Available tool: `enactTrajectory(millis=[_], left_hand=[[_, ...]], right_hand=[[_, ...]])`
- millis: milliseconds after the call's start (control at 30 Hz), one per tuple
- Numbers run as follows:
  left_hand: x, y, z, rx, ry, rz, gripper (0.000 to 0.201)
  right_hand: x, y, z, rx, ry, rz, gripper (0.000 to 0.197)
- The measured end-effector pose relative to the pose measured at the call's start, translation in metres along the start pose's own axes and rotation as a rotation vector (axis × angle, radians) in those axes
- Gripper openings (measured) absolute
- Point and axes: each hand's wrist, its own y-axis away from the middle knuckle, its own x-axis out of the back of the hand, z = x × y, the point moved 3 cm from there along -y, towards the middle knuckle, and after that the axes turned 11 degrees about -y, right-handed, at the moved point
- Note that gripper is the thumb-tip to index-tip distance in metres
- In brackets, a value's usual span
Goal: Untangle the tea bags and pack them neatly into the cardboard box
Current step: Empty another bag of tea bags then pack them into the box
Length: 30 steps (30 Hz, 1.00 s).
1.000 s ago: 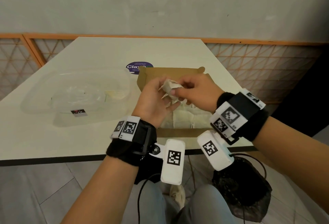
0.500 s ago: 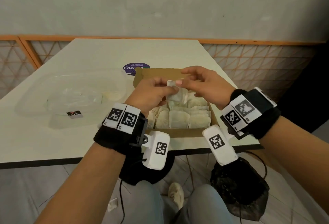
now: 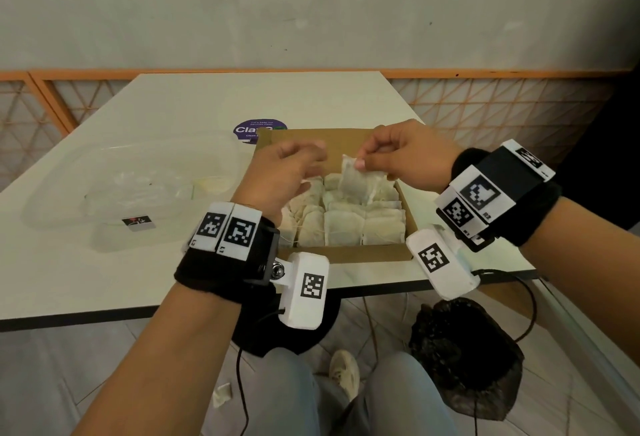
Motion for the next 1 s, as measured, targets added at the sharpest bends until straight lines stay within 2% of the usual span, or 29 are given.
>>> enactTrajectory(millis=[100, 300, 467, 567, 633, 667, 733, 800, 900, 933, 1000], left_hand=[[0.015, 0.002, -0.009, 0.037, 0.125, 0.108, 0.008], [0.024, 0.010, -0.030, 0.071, 0.194, 0.156, 0.011], [0.029, 0.014, -0.035, -0.008, 0.202, 0.328, 0.016], [0.028, 0.016, -0.040, -0.019, 0.166, 0.379, 0.018], [0.026, 0.017, -0.045, 0.016, 0.170, 0.368, 0.021], [0.024, 0.018, -0.047, 0.035, 0.176, 0.355, 0.023], [0.023, 0.018, -0.050, 0.070, 0.169, 0.333, 0.029], [0.023, 0.016, -0.052, 0.111, 0.135, 0.301, 0.033], [0.021, 0.013, -0.053, 0.136, 0.049, 0.231, 0.038], [0.020, 0.012, -0.052, 0.126, 0.016, 0.209, 0.039], [0.016, 0.014, -0.052, 0.099, -0.061, 0.177, 0.040]], right_hand=[[-0.006, 0.005, 0.007, -0.063, -0.021, -0.146, 0.006], [-0.029, 0.005, 0.025, -0.177, -0.014, -0.375, 0.011], [-0.046, 0.003, 0.039, -0.260, -0.058, -0.390, 0.011], [-0.046, 0.003, 0.035, -0.241, -0.008, -0.372, 0.007], [-0.039, 0.003, 0.029, -0.180, 0.087, -0.321, 0.020], [-0.032, 0.003, 0.026, -0.135, 0.114, -0.251, 0.026], [-0.013, 0.007, 0.024, -0.055, 0.102, -0.028, 0.027], [0.004, 0.014, 0.033, -0.065, 0.093, 0.154, 0.031], [0.003, 0.030, 0.062, -0.252, 0.153, 0.138, 0.046], [-0.002, 0.035, 0.068, -0.251, 0.149, 0.155, 0.045], [-0.011, 0.048, 0.065, -0.068, 0.136, 0.276, 0.031]])
